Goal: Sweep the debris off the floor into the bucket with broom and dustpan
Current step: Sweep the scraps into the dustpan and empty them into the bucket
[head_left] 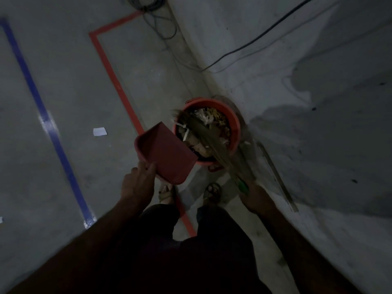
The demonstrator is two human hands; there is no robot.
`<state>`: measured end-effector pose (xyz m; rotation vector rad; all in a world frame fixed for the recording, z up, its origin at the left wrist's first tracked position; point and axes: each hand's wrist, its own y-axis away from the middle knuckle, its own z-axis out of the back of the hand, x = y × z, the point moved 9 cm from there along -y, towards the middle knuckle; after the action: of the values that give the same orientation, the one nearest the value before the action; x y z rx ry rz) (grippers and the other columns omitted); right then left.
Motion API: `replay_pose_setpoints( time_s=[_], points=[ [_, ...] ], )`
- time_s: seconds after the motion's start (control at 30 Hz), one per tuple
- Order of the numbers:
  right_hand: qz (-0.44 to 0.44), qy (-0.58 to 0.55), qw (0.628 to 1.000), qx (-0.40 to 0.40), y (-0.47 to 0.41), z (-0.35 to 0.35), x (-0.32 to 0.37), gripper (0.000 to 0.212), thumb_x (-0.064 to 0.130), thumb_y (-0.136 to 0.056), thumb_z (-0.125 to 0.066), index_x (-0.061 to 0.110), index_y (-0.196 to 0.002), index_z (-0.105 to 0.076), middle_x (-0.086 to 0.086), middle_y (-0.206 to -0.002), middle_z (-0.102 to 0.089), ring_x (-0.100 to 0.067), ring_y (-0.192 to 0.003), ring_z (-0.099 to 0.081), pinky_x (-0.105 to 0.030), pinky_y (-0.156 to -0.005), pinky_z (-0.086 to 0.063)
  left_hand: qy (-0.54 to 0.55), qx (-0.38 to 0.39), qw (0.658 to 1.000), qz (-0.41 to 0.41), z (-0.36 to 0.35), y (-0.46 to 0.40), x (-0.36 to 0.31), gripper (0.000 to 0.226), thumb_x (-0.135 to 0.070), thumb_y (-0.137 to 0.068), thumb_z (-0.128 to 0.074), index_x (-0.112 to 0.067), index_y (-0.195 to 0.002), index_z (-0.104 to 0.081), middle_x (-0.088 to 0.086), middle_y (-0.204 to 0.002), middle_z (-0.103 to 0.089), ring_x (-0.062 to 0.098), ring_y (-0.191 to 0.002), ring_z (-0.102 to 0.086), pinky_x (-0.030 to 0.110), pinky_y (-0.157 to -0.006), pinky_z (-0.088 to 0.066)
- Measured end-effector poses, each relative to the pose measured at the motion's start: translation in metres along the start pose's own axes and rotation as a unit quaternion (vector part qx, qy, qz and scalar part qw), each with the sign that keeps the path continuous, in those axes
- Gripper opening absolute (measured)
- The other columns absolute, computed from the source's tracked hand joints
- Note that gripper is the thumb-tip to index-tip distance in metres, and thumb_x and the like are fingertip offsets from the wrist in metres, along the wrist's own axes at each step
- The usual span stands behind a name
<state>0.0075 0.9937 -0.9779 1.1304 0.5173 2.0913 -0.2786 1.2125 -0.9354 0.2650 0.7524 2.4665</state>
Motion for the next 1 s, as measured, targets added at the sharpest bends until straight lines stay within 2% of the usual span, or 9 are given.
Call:
replay_pose_setpoints(
  time_s=[0.07, 0.17, 0.3, 0.5, 0.67, 0.73, 0.8, 0.87, 1.0],
  points=[
    [-0.002, 0.018, 1.0, 0.007, 0.049, 0.009, 0.017, 0.065, 0.021, -0.095, -0.059, 0.041, -0.148, -0.028, -0.007, -0.123, -0.063, -0.023, -0.104, -0.063, -0.041, -0.095, -0.052, -0.011, -0.014, 1.0, -0.013, 0.008, 0.004, 0.007, 0.059, -0.011, -0.089, -0.056, -0.018, -0.146, -0.043, 0.018, -0.121, -0.054, 0.037, -0.093, -0.062, 0.04, -0.067, -0.044],
    [-0.015, 0.029, 0.999, 0.013, 0.089, 0.012, 0.006, 0.077, 0.019, -0.096, -0.06, 0.066, -0.14, -0.018, -0.01, -0.101, -0.071, -0.025, -0.085, -0.068, -0.046, -0.078, -0.058, -0.027, -0.024, 0.999, -0.032, 0.016, 0.015, 0.015, 0.06, -0.014, -0.09, -0.055, -0.02, -0.148, -0.041, 0.016, -0.121, -0.055, 0.034, -0.091, -0.063, 0.038, -0.067, -0.042],
    [0.018, 0.016, 0.999, -0.021, 0.143, 0.018, 0.032, 0.07, 0.02, -0.095, -0.061, 0.054, -0.145, -0.024, -0.007, -0.107, -0.071, -0.018, -0.092, -0.067, -0.036, -0.083, -0.056, -0.031, -0.028, 0.998, -0.045, 0.024, 0.036, 0.02, 0.057, -0.018, -0.093, -0.053, -0.021, -0.148, -0.041, 0.015, -0.119, -0.057, 0.033, -0.087, -0.064, 0.037, -0.065, -0.037],
    [0.028, 0.067, 0.994, -0.083, 0.173, 0.022, 0.038, 0.068, 0.053, -0.092, -0.054, 0.064, -0.146, -0.014, 0.0, -0.107, -0.065, -0.012, -0.093, -0.063, -0.038, -0.082, -0.055, -0.001, -0.06, 0.998, -0.036, 0.035, 0.063, 0.026, 0.052, -0.018, -0.094, -0.054, -0.023, -0.144, -0.044, 0.013, -0.119, -0.055, 0.032, -0.088, -0.063, 0.039, -0.068, -0.046],
    [0.096, 0.068, 0.985, -0.128, 0.178, 0.047, 0.053, 0.063, 0.045, -0.093, -0.055, 0.044, -0.151, -0.031, 0.001, -0.121, -0.065, -0.012, -0.106, -0.061, -0.032, -0.088, -0.05, 0.019, -0.091, 0.996, -0.01, 0.044, 0.083, 0.016, 0.055, -0.017, -0.093, -0.056, -0.025, -0.146, -0.042, 0.011, -0.121, -0.055, 0.031, -0.091, -0.063, 0.038, -0.069, -0.047],
    [0.125, 0.071, 0.982, -0.122, 0.179, 0.057, 0.058, 0.066, 0.032, -0.094, -0.062, 0.043, -0.151, -0.031, 0.007, -0.136, -0.057, -0.008, -0.12, -0.055, -0.025, -0.094, -0.045, 0.022, -0.105, 0.994, -0.003, 0.047, 0.095, 0.009, 0.054, -0.017, -0.092, -0.059, -0.025, -0.144, -0.045, 0.011, -0.116, -0.057, 0.03, -0.086, -0.063, 0.037, -0.064, -0.045],
    [0.17, 0.07, 0.976, -0.113, 0.181, 0.064, 0.067, 0.071, 0.027, -0.093, -0.063, 0.048, -0.151, -0.028, 0.01, -0.148, -0.047, -0.008, -0.133, -0.047, -0.03, -0.104, -0.044, 0.035, -0.117, 0.992, 0.005, 0.052, 0.109, 0.001, 0.047, -0.018, -0.092, -0.061, -0.026, -0.137, -0.051, 0.01, -0.107, -0.057, 0.03, -0.077, -0.062, 0.035, -0.058, -0.043],
    [0.212, 0.072, 0.969, -0.107, 0.18, 0.069, 0.077, 0.069, 0.03, -0.095, -0.062, 0.049, -0.151, -0.027, 0.011, -0.147, -0.047, -0.008, -0.133, -0.047, -0.035, -0.105, -0.046, 0.046, -0.126, 0.991, 0.024, 0.054, 0.123, -0.004, 0.041, -0.019, -0.093, -0.06, -0.028, -0.132, -0.051, 0.008, -0.102, -0.055, 0.029, -0.074, -0.061, 0.037, -0.056, -0.047],
    [0.269, 0.085, 0.958, -0.058, 0.171, 0.062, 0.103, 0.064, 0.038, -0.098, -0.056, 0.048, -0.153, -0.025, 0.016, -0.144, -0.05, -0.001, -0.128, -0.049, -0.029, -0.099, -0.047, 0.081, -0.15, 0.981, 0.088, 0.05, 0.16, -0.003, 0.039, -0.02, -0.097, -0.057, -0.028, -0.134, -0.046, 0.006, -0.1, -0.052, 0.027, -0.074, -0.058, 0.038, -0.056, -0.048]
  ],
)
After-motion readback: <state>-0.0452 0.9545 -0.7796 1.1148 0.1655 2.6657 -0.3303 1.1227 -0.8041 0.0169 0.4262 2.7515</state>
